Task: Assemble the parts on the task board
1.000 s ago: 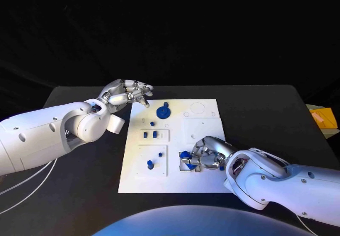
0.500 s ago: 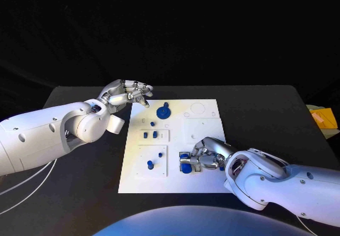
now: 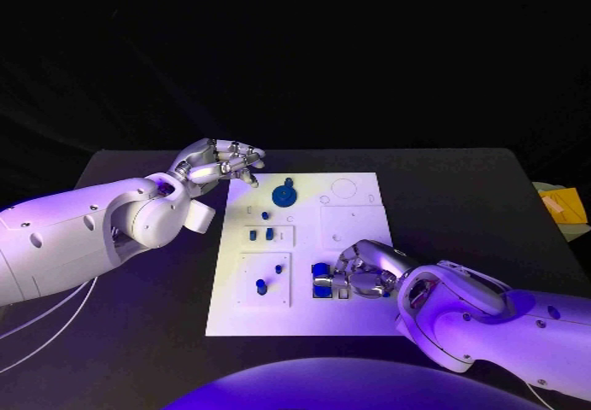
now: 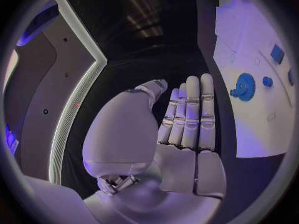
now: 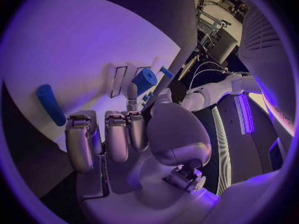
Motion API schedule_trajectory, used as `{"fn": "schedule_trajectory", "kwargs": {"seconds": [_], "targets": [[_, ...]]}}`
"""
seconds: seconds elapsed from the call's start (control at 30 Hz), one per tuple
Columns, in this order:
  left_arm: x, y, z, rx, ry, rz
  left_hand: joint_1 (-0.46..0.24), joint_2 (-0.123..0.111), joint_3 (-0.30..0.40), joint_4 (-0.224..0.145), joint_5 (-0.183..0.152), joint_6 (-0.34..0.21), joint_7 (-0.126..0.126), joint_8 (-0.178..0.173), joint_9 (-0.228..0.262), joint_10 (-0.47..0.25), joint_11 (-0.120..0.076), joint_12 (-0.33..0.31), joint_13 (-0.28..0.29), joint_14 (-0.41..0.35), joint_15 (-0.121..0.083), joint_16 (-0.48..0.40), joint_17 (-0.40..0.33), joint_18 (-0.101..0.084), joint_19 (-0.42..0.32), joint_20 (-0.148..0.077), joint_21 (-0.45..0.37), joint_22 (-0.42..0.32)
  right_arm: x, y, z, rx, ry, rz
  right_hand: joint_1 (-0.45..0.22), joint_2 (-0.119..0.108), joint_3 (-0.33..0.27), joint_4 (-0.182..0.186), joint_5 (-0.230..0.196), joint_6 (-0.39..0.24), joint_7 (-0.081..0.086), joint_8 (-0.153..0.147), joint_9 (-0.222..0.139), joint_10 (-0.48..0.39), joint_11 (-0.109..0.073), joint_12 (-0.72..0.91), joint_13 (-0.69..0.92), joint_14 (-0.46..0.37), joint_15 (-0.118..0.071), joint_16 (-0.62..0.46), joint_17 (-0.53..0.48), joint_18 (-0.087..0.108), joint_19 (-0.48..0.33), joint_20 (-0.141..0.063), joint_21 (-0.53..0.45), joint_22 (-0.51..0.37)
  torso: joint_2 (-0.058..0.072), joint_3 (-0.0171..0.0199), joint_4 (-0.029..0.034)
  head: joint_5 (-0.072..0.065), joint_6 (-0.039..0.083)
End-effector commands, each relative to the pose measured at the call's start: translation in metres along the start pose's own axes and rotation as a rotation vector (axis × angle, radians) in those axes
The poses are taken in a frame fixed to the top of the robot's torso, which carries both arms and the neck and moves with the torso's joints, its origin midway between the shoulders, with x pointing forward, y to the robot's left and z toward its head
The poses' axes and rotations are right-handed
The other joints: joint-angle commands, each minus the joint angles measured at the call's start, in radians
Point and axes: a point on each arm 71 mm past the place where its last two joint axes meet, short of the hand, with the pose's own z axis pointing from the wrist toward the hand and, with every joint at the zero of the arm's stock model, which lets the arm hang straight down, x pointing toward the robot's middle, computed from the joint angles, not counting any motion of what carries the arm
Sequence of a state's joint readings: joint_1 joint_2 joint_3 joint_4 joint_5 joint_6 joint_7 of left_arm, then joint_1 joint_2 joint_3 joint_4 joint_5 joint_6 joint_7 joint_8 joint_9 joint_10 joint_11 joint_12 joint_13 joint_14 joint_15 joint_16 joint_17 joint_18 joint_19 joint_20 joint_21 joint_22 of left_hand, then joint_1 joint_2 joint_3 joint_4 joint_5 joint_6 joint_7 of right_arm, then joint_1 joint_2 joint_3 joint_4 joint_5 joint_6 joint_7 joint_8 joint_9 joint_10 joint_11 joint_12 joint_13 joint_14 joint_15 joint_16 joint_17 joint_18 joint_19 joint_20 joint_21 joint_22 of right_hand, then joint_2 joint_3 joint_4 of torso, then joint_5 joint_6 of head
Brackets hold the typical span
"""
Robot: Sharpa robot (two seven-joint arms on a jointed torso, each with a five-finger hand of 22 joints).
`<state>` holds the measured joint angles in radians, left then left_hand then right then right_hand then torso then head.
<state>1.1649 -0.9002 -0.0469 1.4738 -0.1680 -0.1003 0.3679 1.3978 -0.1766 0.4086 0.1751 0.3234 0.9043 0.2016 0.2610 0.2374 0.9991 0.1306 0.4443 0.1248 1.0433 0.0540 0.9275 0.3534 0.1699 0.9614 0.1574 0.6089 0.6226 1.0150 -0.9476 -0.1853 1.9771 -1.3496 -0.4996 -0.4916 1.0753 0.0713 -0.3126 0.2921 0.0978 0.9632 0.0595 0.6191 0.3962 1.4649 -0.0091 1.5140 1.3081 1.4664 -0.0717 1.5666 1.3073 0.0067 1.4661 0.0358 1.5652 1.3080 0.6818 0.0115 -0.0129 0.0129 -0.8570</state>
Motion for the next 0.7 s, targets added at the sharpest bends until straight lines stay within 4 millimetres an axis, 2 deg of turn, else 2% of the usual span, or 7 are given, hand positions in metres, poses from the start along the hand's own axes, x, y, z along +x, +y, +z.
{"fn": "schedule_trajectory", "kwargs": {"seconds": [0.03, 0.2, 0.3, 0.5, 0.7], "targets": [[0.0018, -0.0010, 0.0000, 0.007, 0.013, -0.011, 0.001, 0.011, 0.005, 0.000, 0.005, -0.004, 0.001, -0.005, 0.001, -0.008, -0.001, -0.002, 0.001, 0.001, 0.005, -0.005, 0.001, 0.011, 0.004, -0.002, 0.000, 0.001, 0.0014, 0.0023, -0.0043, -0.055, 0.038, -0.028, 0.056, 0.003, -0.003, -0.003, 0.020, -0.005, 0.000, 0.000, 0.000, 0.069, -0.004, -0.003, 0.210, 0.104, -0.004, 0.004, 0.263, -0.007, 0.105, -0.006, 0.006, 0.263, -0.001, -0.0008, -0.0004, 0.000, 0.000], [0.0015, -0.0010, -0.0002, 0.006, 0.013, -0.011, 0.001, 0.011, 0.005, 0.000, 0.005, -0.004, 0.001, -0.005, 0.001, -0.008, -0.001, -0.002, 0.001, 0.001, 0.005, -0.005, 0.001, 0.011, 0.004, -0.002, 0.000, 0.001, 0.0022, 0.0021, -0.0071, -0.075, 0.070, -0.039, 0.153, 0.013, -0.017, -0.007, 0.032, 0.006, -0.006, 0.011, 0.005, 0.072, -0.009, 0.000, 0.214, 0.104, -0.008, 0.004, 0.263, -0.007, 0.105, -0.008, 0.006, 0.263, 0.000, -0.0006, -0.0009, -0.002, 0.001], [0.0018, -0.0010, -0.0001, 0.006, 0.015, -0.012, 0.001, 0.011, 0.005, 0.000, 0.005, -0.004, 0.001, -0.005, 0.001, -0.008, -0.001, -0.002, 0.001, 0.001, 0.005, -0.005, 0.001, 0.011, 0.004, -0.002, 0.000, 0.001, 0.0028, 0.0021, -0.0066, -0.078, 0.078, -0.046, 0.184, 0.019, -0.023, -0.008, 0.035, 0.009, -0.009, 0.016, 0.007, 0.072, -0.011, 0.001, 0.215, 0.104, -0.009, 0.004, 0.263, -0.007, 0.105, -0.010, 0.006, 0.263, 0.001, -0.0002, 0.0010, -0.004, 0.002], [0.0020, -0.0009, 0.0000, 0.005, 0.015, -0.012, 0.000, 0.012, 0.007, 0.000, 0.005, -0.004, 0.001, -0.005, 0.002, -0.009, 0.000, -0.001, 0.002, 0.001, 0.006, -0.005, 0.002, 0.011, 0.003, -0.002, 0.001, 0.002, 0.0038, 0.0007, -0.0037, -0.062, 0.085, -0.060, 0.199, 0.027, -0.026, -0.006, 0.037, 0.012, -0.010, 0.020, 0.009, 0.073, -0.013, 0.002, 0.216, 0.104, -0.010, 0.004, 0.263, -0.007, 0.105, -0.011, 0.006, 0.263, 0.002, -0.0005, 0.0023, -0.004, 0.001], [0.0019, -0.0009, 0.0001, 0.005, 0.015, -0.012, -0.001, 0.012, 0.007, 0.000, 0.005, -0.004, 0.002, -0.005, 0.002, -0.009, 0.000, -0.001, 0.002, 0.001, 0.006, -0.005, 0.002, 0.011, 0.003, -0.002, 0.001, 0.003, 0.0042, -0.0027, 0.0001, -0.023, 0.084, -0.067, 0.222, 0.060, -0.032, -0.004, 0.056, 0.016, -0.014, 0.029, 0.014, 0.073, -0.016, 0.001, 0.216, 0.104, -0.014, 0.004, 0.263, -0.007, 0.105, -0.014, 0.006, 0.263, 0.002, -0.0005, 0.0015, -0.003, 0.002]]}}
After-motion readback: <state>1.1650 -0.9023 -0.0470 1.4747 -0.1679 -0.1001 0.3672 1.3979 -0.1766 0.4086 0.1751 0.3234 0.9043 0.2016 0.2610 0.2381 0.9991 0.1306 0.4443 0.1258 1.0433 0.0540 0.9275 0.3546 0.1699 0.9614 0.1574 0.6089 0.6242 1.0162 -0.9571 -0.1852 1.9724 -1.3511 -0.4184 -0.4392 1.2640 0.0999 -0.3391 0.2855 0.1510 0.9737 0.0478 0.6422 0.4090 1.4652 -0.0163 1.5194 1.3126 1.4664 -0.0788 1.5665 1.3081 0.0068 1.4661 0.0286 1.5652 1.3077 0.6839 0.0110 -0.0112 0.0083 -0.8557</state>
